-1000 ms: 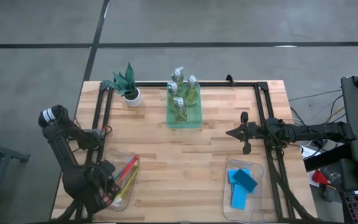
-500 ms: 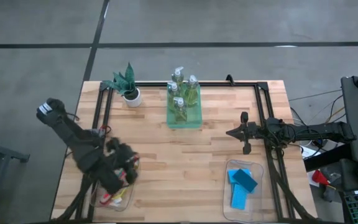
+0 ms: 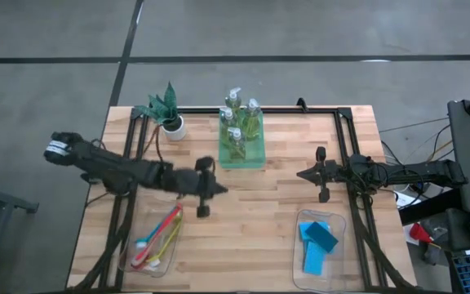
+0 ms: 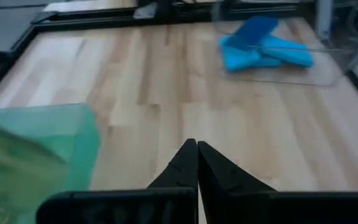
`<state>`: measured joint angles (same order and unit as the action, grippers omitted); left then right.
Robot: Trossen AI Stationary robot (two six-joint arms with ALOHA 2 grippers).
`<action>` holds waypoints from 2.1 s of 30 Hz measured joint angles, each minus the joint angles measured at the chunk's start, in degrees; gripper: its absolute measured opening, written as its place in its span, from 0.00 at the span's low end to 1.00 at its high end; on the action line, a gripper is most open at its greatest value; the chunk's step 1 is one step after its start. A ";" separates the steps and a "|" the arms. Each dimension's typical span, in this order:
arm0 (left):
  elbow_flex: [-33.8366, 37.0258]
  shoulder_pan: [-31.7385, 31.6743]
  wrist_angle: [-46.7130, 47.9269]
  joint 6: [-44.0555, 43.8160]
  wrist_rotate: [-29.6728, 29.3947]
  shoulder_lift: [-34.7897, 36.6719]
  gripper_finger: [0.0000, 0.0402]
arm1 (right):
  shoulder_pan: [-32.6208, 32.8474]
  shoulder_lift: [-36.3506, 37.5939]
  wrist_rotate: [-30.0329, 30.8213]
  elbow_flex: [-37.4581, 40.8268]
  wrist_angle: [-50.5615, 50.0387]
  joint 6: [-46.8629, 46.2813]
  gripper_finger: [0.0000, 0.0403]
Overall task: Pick & Place Kitchen Sink Supplies
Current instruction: Return to Home Position
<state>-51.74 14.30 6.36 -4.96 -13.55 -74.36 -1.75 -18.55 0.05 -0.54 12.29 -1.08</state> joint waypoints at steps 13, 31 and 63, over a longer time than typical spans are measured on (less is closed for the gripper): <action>24.69 -13.32 -9.63 -1.29 7.52 27.24 0.00 | 0.01 -0.01 0.01 0.00 0.00 0.01 0.02; 49.25 -12.56 -28.54 3.44 3.12 48.79 0.00 | 0.02 -0.04 0.01 0.00 0.00 0.00 0.02; 49.22 -12.54 -21.74 4.06 3.14 63.75 0.00 | 0.00 -0.03 0.00 -0.01 0.00 0.00 0.02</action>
<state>-2.52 1.76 -15.38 -0.91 -10.41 -10.61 -1.76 -18.58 0.05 -0.54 12.29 -1.08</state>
